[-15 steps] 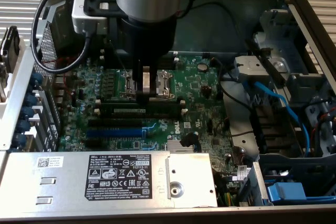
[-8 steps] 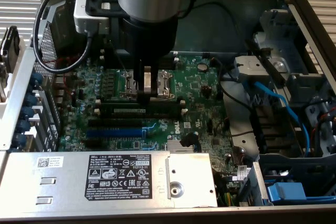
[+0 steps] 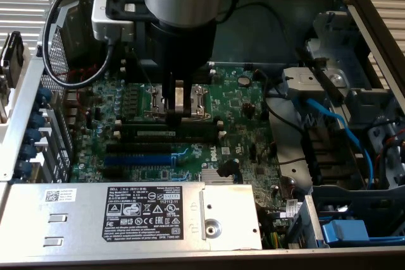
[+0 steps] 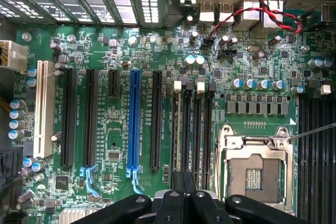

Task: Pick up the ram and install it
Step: 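Press down the ram until it locks into place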

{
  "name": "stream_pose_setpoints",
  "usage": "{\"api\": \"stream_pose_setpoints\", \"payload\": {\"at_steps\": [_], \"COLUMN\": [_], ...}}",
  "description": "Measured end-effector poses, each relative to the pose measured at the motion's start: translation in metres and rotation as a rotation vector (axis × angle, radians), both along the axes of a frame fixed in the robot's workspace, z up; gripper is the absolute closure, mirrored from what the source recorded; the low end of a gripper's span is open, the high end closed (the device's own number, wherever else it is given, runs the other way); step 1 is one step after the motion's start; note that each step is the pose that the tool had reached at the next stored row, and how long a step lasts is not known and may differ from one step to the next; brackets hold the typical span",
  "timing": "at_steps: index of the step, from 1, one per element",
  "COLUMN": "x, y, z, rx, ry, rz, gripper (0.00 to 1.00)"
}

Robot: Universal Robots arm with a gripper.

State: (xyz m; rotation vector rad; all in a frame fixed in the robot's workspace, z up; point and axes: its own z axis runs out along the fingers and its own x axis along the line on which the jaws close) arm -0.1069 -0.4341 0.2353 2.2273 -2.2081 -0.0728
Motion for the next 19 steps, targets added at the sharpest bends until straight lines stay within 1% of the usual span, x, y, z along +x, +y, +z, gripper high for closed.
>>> {"api": "stream_pose_setpoints", "payload": {"at_steps": [4, 9, 19], "x": [0.0014, 0.0031, 0.0031], "y": [0.0000, 0.0000, -0.0004], "z": [-0.0005, -0.0005, -0.0006], "rx": [-0.0001, -0.0013, -0.0034], "ry": [0.0038, 0.0067, 0.0085], "rz": [0.001, 0.003, 0.003], "gripper": [0.90, 0.90, 0.90]}}
